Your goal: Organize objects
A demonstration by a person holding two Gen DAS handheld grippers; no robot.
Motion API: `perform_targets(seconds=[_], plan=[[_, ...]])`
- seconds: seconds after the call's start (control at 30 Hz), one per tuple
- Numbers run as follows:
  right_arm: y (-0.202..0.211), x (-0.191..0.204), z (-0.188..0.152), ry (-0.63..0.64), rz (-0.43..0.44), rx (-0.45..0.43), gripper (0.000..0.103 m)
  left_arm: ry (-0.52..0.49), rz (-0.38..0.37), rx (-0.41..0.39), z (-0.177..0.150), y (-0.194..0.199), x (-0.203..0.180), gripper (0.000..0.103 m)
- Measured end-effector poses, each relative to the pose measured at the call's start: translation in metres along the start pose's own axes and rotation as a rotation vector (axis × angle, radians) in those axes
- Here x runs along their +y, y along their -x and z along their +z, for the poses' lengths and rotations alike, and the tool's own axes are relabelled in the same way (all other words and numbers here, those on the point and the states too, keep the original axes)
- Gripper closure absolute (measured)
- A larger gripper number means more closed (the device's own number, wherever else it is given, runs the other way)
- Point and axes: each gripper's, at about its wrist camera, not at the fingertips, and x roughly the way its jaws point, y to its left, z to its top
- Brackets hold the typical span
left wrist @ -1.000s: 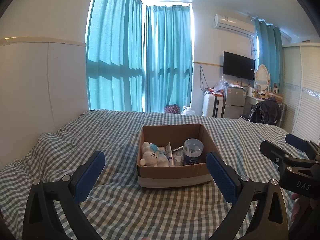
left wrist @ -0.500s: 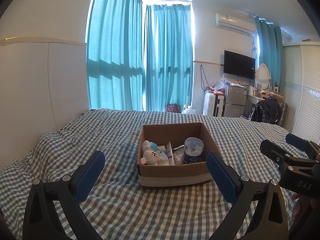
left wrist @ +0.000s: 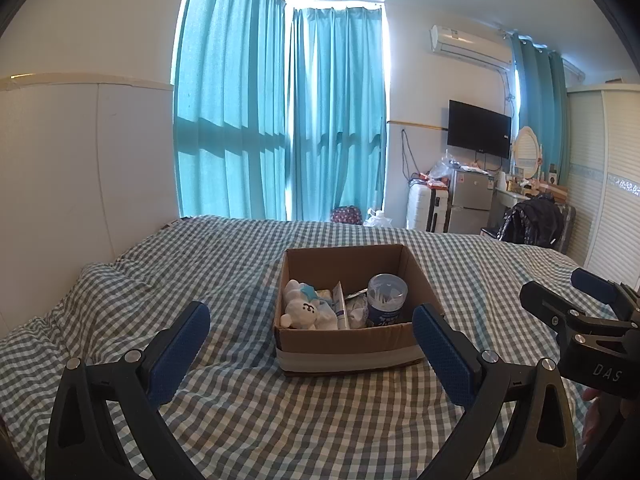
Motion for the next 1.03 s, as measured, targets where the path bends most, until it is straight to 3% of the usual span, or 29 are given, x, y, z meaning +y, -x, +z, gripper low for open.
perform_targets(seconds=[1.03], plan=[[-0.0025, 0.0017, -0.002, 0.0, 0.006, 0.006, 0.0, -0.015, 0.007, 0.007, 0.0, -0.0047, 0.0016, 0.0]])
